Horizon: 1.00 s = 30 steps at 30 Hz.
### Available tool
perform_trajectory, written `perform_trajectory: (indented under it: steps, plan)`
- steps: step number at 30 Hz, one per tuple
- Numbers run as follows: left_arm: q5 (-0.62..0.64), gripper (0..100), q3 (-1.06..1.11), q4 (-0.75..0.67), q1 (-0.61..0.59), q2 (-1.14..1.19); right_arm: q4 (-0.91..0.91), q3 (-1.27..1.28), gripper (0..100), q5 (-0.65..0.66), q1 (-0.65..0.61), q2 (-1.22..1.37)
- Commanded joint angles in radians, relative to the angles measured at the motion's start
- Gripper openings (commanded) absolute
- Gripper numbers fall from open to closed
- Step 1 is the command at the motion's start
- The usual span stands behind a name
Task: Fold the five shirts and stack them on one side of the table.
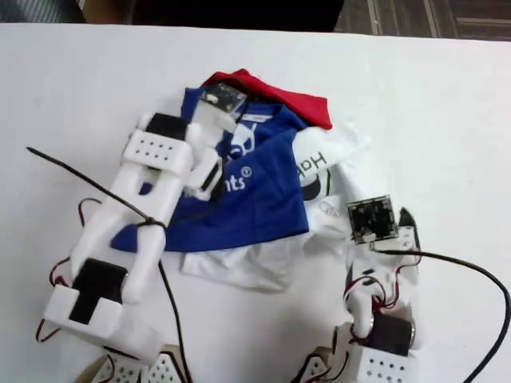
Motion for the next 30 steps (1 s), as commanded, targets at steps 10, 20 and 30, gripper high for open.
perform_trajectory:
  steps: [10,20,30]
  plan:
    - [0.008,21,-0.186,0.005,-0.02,-0.015,0.223,-0.485,19.4,0.212,0.125,0.61]
    - [-0.005,21,-0.262,0.021,0.081,0.077,0.7,-1.264,19.2,0.104,0.17,1.498]
    - [-0.023,21,-0.303,-0.003,0.078,0.526,0.699,-1.27,19.2,0.11,0.145,1.558]
